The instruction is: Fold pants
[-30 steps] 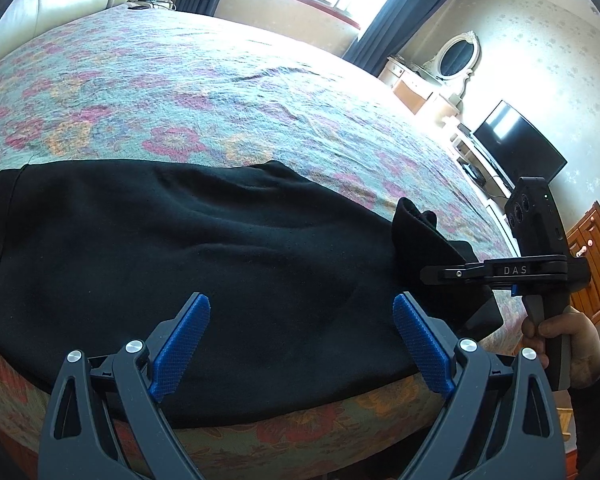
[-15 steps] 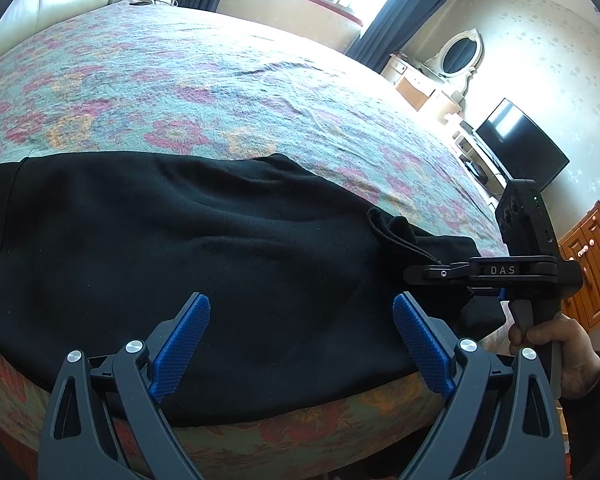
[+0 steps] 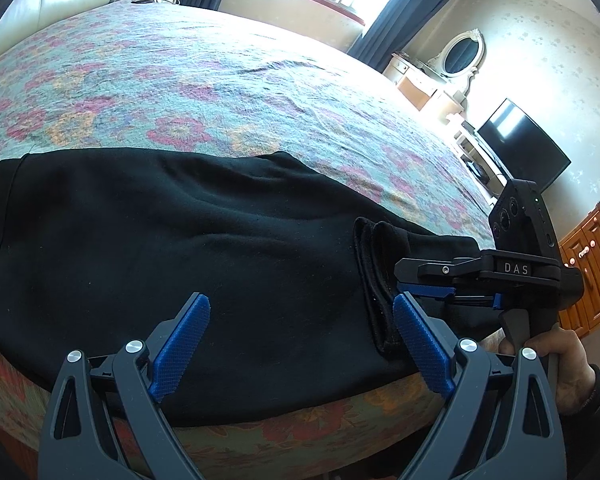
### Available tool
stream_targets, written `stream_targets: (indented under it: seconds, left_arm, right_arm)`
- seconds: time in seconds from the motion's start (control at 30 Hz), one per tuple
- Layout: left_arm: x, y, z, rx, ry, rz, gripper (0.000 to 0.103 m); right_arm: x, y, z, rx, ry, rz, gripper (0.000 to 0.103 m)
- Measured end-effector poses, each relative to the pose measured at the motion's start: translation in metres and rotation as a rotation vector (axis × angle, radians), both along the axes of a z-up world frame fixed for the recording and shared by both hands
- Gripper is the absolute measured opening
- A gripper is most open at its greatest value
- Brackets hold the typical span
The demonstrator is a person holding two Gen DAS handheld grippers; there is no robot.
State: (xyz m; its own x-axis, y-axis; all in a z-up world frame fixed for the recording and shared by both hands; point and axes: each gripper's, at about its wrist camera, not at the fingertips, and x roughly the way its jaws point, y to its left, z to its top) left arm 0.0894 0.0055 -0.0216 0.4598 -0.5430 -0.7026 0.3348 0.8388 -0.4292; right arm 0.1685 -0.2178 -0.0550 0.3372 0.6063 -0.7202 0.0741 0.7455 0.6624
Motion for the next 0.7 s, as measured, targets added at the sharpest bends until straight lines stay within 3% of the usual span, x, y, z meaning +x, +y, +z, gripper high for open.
stream_targets:
  seconds: [0.17, 0.3, 0.43, 0.6, 0.67, 0.7]
  left_arm:
    - [0.000, 0.001, -0.001, 0.004, 0.005, -0.001, 0.092]
    - [0.002, 0.004, -0.003, 0.004, 0.009, 0.009, 0.092]
    - [0.003, 0.005, -0.006, -0.002, 0.021, 0.018, 0.092]
    - [0.002, 0.002, -0.006, 0.009, 0.012, 0.000, 0.092]
    - [0.002, 0.001, -0.008, 0.013, 0.016, -0.002, 0.092]
    - [0.002, 0.001, -0.009, 0.014, 0.019, -0.003, 0.092]
  right_arm:
    - [-0.004, 0.006, 0.009, 0.085, -0.059, 0.000, 0.063]
    - [-0.014, -0.006, 0.029, 0.035, -0.130, -0.043, 0.063]
    - [-0.017, -0.018, 0.024, -0.048, -0.106, -0.064, 0.063]
    - [-0.012, -0.019, -0.006, 0.074, -0.041, -0.074, 0.064]
    - [-0.008, -0.011, -0.014, 0.100, -0.038, -0.050, 0.079]
    - [-0.007, -0.009, -0.014, 0.103, -0.047, -0.048, 0.081]
